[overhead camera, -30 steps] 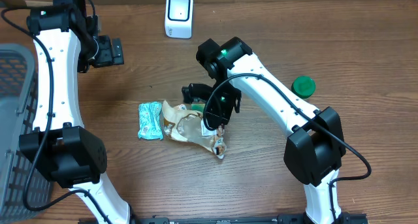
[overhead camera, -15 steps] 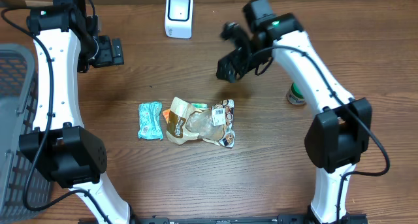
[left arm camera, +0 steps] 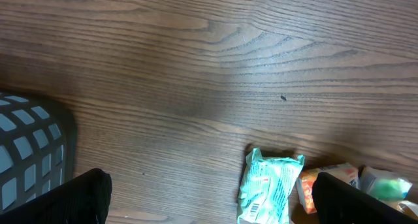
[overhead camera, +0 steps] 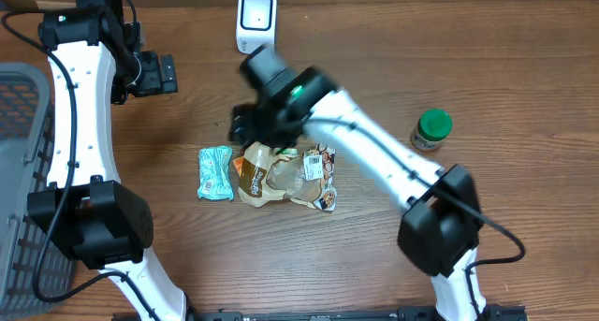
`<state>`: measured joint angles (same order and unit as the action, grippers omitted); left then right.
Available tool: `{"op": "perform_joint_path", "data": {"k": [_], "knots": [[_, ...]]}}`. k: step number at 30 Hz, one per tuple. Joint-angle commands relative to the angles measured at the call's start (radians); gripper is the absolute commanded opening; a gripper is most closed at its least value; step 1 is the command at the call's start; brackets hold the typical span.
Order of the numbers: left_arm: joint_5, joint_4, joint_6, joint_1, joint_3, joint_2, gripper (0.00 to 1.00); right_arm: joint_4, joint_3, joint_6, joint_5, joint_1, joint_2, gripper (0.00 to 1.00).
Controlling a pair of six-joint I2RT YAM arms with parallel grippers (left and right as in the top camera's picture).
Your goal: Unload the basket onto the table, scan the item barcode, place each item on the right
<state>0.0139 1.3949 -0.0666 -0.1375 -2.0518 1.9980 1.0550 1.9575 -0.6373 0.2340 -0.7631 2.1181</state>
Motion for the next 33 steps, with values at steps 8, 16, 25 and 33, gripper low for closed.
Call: {"op": "perform_joint_path", "data": {"k": [8,16,25,33], "knots": [[-0.007,-0.001,0.026,0.001,0.003,-0.028,1.00,0.226,-0.150,-0.134,-0.103,-0.130,-0.011,0.70],[-0.007,-0.001,0.026,0.001,0.003,-0.028,1.00,0.294,-0.352,-0.118,-0.196,-0.056,-0.012,0.65],[-0.007,-0.001,0.026,0.001,0.003,-0.028,1.00,0.289,-0.353,0.043,-0.267,0.093,-0.159,0.61],[-0.007,-0.001,0.026,0.001,0.003,-0.028,1.00,0.039,-0.567,0.049,0.108,0.291,-0.337,0.61]]}}
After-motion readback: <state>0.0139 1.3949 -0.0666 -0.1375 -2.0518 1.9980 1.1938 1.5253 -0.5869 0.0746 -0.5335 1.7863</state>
